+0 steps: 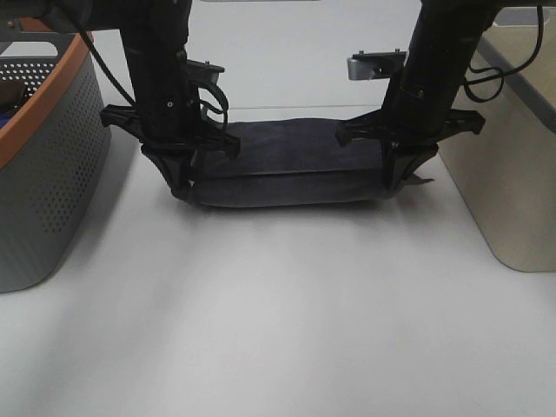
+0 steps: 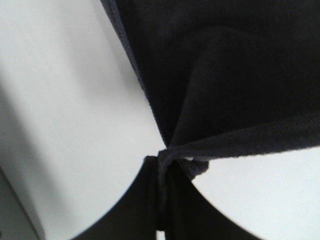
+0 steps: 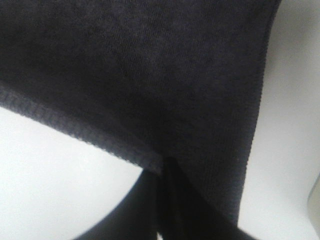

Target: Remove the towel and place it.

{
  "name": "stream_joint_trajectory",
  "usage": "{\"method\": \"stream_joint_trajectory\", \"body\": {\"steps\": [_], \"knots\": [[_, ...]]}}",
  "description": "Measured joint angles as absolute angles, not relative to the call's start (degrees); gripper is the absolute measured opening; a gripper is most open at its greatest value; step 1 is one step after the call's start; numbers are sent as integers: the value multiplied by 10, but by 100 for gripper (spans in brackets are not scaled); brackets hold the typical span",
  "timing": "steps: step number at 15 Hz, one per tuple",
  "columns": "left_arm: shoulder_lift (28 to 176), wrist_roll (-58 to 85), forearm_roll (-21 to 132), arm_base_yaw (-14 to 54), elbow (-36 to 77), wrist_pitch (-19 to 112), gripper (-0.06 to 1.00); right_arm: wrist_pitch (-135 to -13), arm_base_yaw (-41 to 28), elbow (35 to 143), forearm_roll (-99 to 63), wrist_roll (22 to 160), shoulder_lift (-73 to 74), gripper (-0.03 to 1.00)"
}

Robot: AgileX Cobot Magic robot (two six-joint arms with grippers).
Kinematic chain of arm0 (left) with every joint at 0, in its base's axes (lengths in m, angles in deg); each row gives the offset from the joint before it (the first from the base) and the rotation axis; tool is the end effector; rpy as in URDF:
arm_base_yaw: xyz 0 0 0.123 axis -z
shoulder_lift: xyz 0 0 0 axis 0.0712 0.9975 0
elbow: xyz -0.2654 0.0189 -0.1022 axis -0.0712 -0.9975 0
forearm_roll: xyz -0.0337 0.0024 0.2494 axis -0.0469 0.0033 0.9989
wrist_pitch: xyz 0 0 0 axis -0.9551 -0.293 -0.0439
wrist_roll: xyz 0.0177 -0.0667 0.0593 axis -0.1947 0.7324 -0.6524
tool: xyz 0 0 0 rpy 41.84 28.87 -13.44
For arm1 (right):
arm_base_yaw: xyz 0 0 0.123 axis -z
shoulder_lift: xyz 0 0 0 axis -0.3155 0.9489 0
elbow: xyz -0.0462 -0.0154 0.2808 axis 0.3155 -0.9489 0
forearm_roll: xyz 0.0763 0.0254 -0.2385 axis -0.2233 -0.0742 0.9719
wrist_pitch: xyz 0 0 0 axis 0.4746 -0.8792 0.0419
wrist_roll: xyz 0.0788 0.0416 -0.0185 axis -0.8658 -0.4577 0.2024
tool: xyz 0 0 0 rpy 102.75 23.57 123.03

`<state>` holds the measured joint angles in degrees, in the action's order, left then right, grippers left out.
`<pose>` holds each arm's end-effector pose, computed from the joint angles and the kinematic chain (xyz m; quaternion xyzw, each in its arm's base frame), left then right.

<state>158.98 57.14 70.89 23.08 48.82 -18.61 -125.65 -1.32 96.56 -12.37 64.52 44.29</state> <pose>0.4135 -0.2089 0.1688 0.1546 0.9873 0.0053 0.0360 0.3823 0.1400 0.1851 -0.1297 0.9904 0.0254 0.0406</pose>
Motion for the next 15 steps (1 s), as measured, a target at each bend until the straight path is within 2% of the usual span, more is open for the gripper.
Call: {"method": "stream_joint_trajectory", "body": {"steps": [5, 7, 8, 9, 10, 12, 13, 15], "knots": [[1555, 571, 689, 239, 380, -183, 3, -1252, -13, 923, -159, 644, 443, 0], [1540, 571, 695, 239, 360, -183, 4, -1255, -13, 903, -162, 643, 443, 6], [1536, 577, 702, 239, 356, -186, 7, -1259, -13, 895, -157, 640, 443, 12], [1534, 585, 711, 239, 355, -188, 15, -1263, -13, 889, -152, 636, 443, 22], [1532, 590, 713, 239, 355, -188, 29, -1273, -13, 886, -146, 631, 443, 36], [1530, 585, 704, 238, 355, -190, 63, -1292, -13, 884, -144, 631, 443, 59], [1530, 573, 685, 238, 355, -190, 74, -1301, -13, 884, -144, 631, 443, 63], [1530, 558, 650, 238, 355, -190, 81, -1314, -13, 884, -144, 631, 443, 66]]}}
